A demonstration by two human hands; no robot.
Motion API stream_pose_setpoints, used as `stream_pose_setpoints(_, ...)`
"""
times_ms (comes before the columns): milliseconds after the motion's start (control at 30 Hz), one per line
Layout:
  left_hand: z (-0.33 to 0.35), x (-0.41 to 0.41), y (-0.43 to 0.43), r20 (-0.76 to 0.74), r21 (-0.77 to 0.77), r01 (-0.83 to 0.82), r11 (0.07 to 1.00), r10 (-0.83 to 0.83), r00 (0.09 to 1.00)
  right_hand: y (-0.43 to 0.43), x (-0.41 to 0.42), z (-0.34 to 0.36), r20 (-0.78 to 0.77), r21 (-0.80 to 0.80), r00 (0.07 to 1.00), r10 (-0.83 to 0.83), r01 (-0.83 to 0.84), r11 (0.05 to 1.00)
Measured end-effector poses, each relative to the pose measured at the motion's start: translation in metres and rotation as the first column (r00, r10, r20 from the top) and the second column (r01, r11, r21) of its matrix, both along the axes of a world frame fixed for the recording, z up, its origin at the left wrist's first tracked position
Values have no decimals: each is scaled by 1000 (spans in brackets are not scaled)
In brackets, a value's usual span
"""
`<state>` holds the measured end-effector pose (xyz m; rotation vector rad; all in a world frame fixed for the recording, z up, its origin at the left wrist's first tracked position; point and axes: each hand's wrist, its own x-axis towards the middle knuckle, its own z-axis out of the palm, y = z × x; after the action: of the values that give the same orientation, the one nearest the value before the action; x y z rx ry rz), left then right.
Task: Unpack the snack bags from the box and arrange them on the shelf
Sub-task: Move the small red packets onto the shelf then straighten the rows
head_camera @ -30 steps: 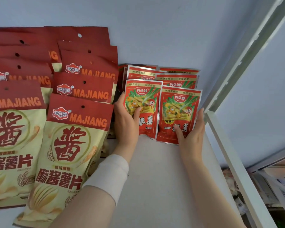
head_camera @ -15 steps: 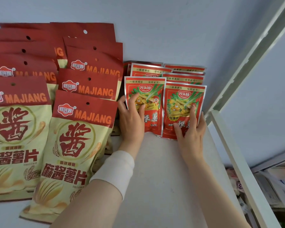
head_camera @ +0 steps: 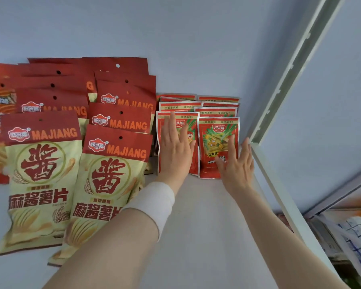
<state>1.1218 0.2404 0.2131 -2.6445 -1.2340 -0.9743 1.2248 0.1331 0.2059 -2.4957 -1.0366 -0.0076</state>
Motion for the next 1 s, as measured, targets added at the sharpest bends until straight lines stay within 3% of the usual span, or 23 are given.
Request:
stream_pose_setpoints(67,14,-4,-1,-134,-10,99,995,-100,986,-5,-5,13,89,-33,996,18,-15,999)
stream_pose_setpoints(200,35,-21,-3,-386,133,298,945,-228,894,-14,-17,38,253,-144,963,97,-62,988)
stream_pose_setpoints(333,55,-46,-13,-523,184,335,924,-197,829,-26,-42,61,328,-264,931,160,-72,962)
stream_pose_setpoints(667,81,-161,-70,-553,193,246,950,-101,827,-62,-136,90,454,-362,839,300,-134,922)
stream_pose_setpoints(1000,69,-297,-101,-595,102,84,991,-7,804,-75,-251,59,371,-411,809,456,-298,862)
